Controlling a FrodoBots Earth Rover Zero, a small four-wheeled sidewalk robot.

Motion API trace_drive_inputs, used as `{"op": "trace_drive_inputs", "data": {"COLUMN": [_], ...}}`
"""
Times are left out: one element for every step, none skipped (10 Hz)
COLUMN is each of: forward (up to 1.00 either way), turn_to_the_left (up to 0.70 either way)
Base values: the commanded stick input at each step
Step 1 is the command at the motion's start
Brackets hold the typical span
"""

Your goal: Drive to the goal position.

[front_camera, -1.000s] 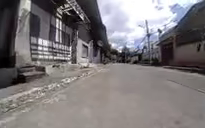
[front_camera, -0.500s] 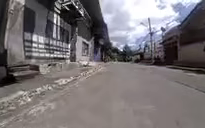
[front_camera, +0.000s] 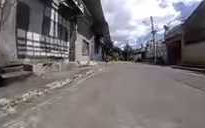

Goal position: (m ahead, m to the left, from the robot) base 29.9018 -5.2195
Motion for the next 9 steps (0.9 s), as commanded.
{"op": "trace_drive_inputs", "data": {"forward": [0.85,0.85,0.85,0.85,0.85,0.85,0.85,0.85,0.85], "turn_to_the_left": [-0.25,-0.34,-0.34,-0.34,-0.34,-0.24,-0.09,-0.01,0.0]}}
